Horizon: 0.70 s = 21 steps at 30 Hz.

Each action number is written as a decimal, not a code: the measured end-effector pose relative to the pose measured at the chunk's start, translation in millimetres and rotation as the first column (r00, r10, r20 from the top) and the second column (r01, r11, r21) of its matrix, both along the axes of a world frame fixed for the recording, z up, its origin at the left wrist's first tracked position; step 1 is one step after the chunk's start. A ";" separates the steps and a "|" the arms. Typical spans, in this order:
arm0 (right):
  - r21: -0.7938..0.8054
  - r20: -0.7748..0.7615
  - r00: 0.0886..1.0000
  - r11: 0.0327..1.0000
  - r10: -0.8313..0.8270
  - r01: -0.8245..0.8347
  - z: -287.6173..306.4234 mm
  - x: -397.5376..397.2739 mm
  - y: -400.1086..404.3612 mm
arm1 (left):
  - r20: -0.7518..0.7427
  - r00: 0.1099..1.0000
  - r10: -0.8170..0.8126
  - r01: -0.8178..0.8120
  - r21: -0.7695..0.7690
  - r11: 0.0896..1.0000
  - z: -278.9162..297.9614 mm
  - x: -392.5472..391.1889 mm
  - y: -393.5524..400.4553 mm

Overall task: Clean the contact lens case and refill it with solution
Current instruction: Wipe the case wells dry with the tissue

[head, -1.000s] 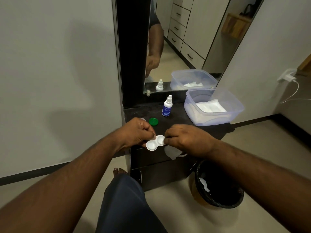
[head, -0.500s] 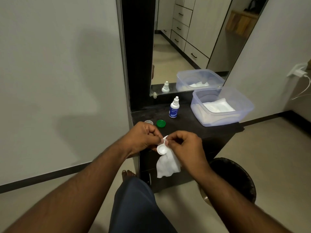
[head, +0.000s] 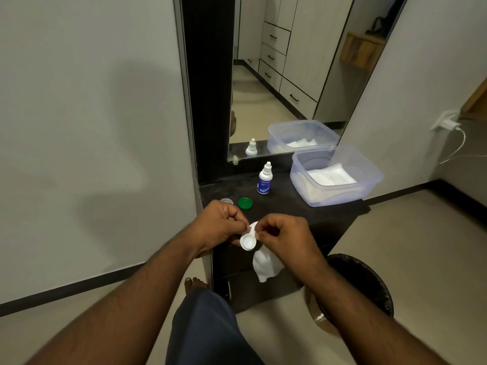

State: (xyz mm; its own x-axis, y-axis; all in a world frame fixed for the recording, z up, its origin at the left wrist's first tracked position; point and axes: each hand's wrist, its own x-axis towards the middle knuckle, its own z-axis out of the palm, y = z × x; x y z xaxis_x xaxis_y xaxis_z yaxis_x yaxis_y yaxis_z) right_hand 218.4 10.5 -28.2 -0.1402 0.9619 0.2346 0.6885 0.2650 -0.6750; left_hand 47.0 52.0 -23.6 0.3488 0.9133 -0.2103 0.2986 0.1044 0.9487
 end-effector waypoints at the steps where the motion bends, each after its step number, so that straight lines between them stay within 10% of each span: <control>1: 0.034 0.079 0.993 0.995 0.087 -0.090 0.9 5.5 2.6 | 0.002 1.000 0.003 -0.003 -0.004 1.000 0.5 0.1 0.1; 8: 0.145 0.515 0.771 0.849 0.374 -0.509 8.2 33.0 10.4 | -0.018 1.000 0.000 -0.001 -0.030 1.000 0.2 0.7 2.8; 16: 0.048 -0.042 0.974 0.974 0.224 -0.222 34.8 37.9 23.2 | -0.051 0.997 -0.054 0.055 0.017 0.998 -1.4 -1.0 5.1; 21: -0.012 0.066 0.924 0.926 0.378 -0.378 30.1 10.2 32.5 | 0.002 0.998 -0.056 0.056 0.039 0.998 -3.4 -4.0 3.6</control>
